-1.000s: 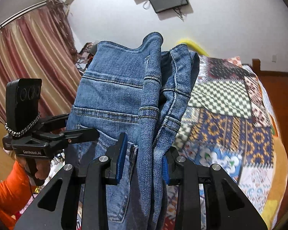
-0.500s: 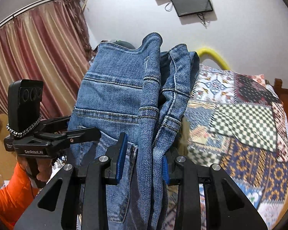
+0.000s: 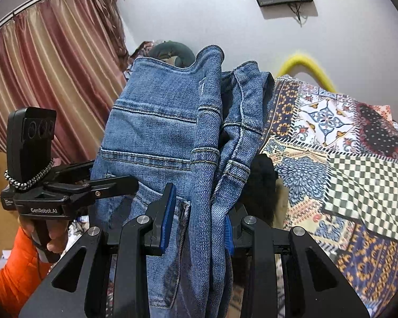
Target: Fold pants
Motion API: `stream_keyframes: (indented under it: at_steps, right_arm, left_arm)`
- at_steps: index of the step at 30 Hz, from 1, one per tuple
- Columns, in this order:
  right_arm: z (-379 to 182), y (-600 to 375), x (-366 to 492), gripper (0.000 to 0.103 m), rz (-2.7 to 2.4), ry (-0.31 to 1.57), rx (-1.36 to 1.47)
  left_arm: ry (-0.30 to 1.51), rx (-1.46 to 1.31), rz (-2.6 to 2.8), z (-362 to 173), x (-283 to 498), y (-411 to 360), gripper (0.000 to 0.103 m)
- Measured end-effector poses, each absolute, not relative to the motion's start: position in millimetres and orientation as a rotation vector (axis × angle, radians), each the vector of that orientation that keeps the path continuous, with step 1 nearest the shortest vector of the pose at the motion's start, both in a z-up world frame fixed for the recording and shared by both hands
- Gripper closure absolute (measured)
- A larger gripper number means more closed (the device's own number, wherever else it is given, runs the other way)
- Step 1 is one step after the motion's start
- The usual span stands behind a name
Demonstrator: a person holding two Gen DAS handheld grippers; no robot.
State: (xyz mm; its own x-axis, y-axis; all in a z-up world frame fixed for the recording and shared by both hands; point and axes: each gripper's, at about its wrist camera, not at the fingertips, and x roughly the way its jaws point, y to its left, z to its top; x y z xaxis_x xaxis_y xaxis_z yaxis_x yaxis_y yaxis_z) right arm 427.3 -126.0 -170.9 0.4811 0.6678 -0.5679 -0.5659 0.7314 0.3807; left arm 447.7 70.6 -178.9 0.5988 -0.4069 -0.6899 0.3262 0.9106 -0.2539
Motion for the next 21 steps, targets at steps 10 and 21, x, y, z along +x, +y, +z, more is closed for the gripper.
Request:
stream_keyframes:
  at_steps: [10, 21]
  right_arm:
    - [-223.5, -104.0, 482.9, 0.074, 0.738, 0.848, 0.15]
    - [-259.2, -110.0, 496.6, 0.07, 0.713, 0.893, 0.146]
  left_arm:
    - [0.933, -0.168, -0.397, -241.6, 512.4, 81.0, 0.041]
    - [1.027, -0.254, -0.359, -285.5, 534.3, 91.7, 0.041]
